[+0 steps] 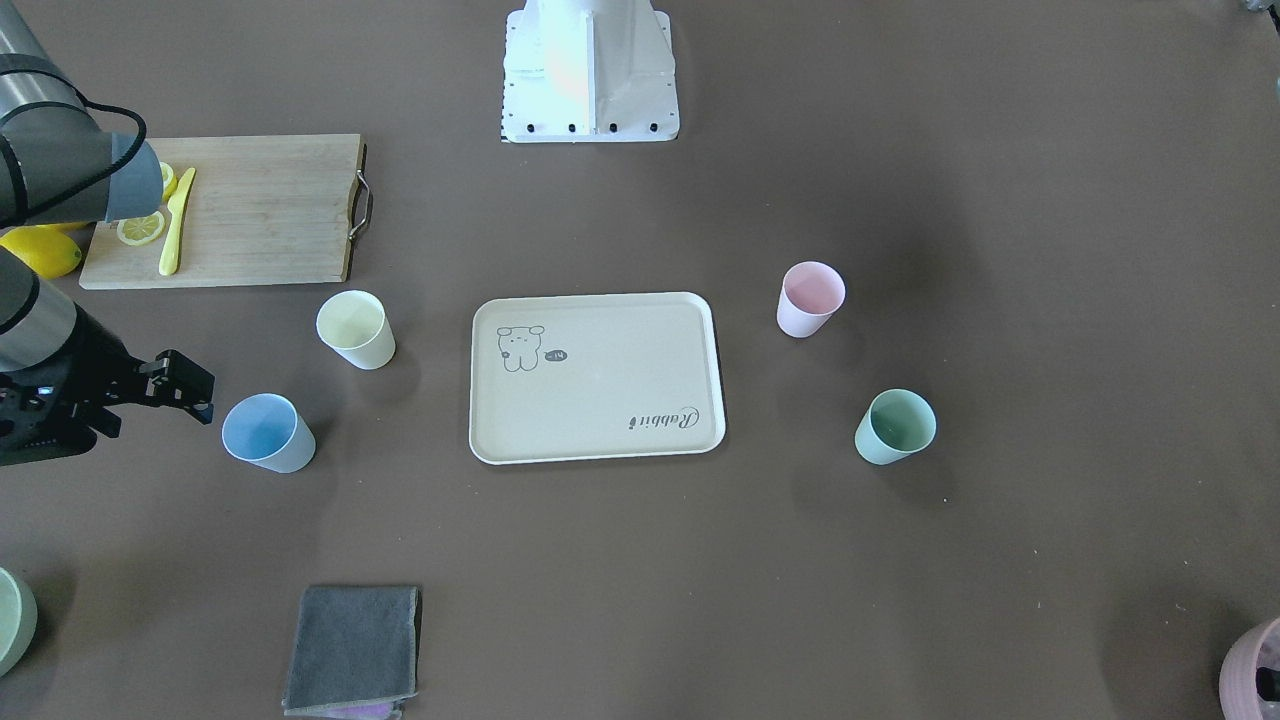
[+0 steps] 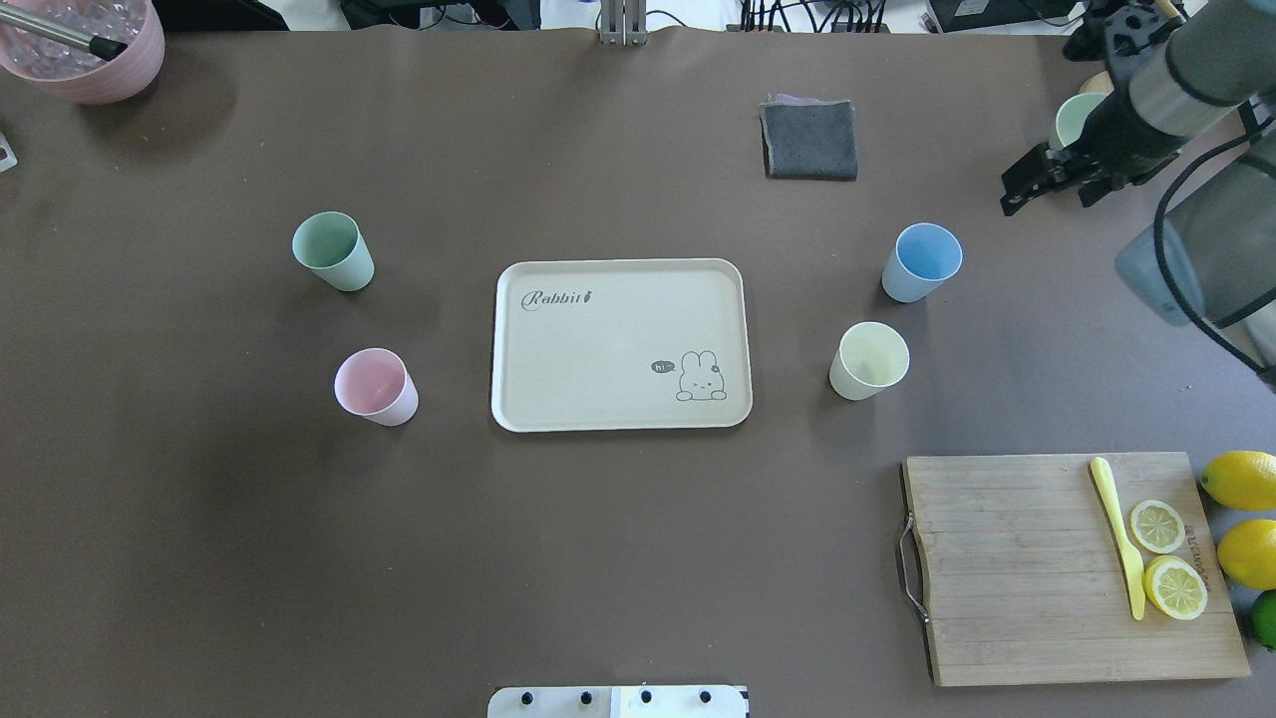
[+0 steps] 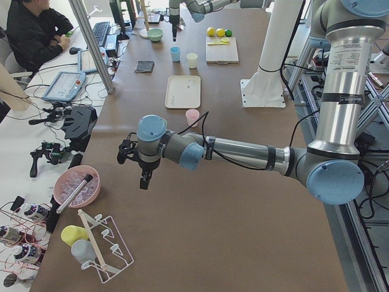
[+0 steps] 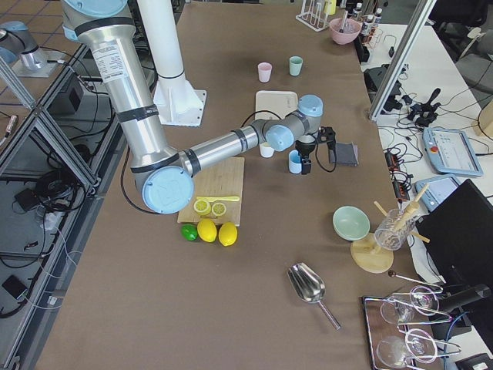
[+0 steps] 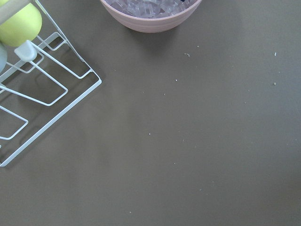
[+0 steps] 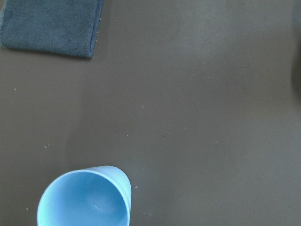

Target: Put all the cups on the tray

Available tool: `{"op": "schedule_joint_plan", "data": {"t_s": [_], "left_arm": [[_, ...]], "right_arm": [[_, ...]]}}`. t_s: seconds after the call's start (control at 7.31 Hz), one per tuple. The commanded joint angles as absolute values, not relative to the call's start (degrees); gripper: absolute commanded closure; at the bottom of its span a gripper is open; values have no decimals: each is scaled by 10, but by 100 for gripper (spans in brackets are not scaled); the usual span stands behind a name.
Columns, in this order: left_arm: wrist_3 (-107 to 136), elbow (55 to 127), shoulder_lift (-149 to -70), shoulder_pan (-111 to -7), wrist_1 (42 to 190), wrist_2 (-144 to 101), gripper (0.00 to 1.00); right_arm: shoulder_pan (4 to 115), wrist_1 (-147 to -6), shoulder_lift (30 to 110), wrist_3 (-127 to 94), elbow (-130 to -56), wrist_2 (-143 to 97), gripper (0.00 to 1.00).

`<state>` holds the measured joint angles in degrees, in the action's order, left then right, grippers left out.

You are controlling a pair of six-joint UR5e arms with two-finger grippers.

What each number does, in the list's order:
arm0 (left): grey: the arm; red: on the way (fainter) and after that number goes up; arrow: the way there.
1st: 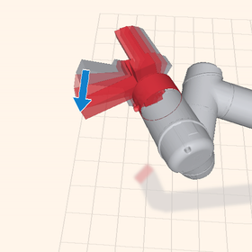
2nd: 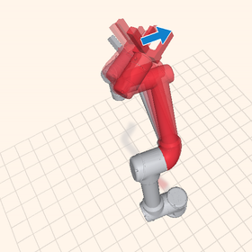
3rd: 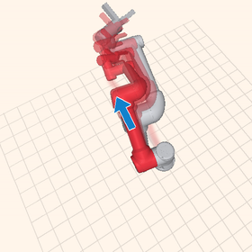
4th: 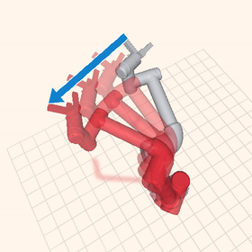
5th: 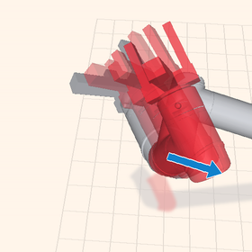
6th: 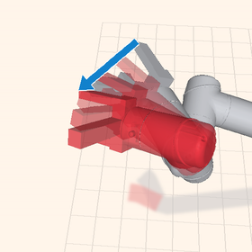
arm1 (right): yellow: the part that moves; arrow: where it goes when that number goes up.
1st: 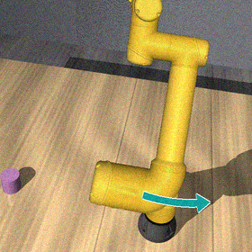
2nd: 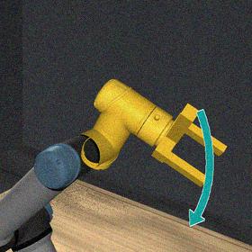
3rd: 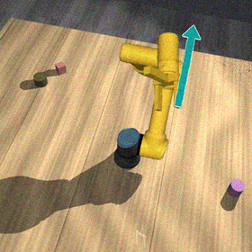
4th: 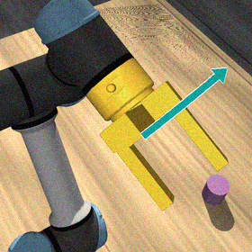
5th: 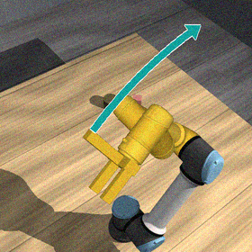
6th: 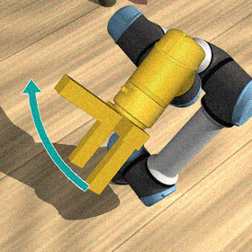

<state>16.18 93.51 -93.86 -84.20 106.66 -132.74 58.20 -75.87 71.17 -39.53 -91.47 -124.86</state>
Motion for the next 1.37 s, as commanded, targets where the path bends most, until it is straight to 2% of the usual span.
{"op": "schedule_joint_plan", "data": {"t_s": [0.0, 0.41, 0.82, 0.96, 1.09, 1.23], "left_arm": [[161, 934, -939, -842, 1067, -1327, 2], [161, 933, -938, -842, 1067, -1327, 2], [163, 933, -938, -843, 1067, -1327, 2], [163, 933, -938, -842, 1067, -1327, 2], [163, 935, -938, -842, 1067, -1328, 2], [163, 935, -938, -842, 1067, -1327, 2]], "right_arm": [[569, -746, 718, -409, -904, -1241, 0], [553, -746, 697, -446, -901, -1238, 0], [539, -728, 677, -450, -861, -1208, 0], [539, -704, 679, -449, -843, -1208, 16], [539, -683, 688, -449, -836, -1208, 73], [534, -672, 695, -449, -836, -1206, 100]]}}
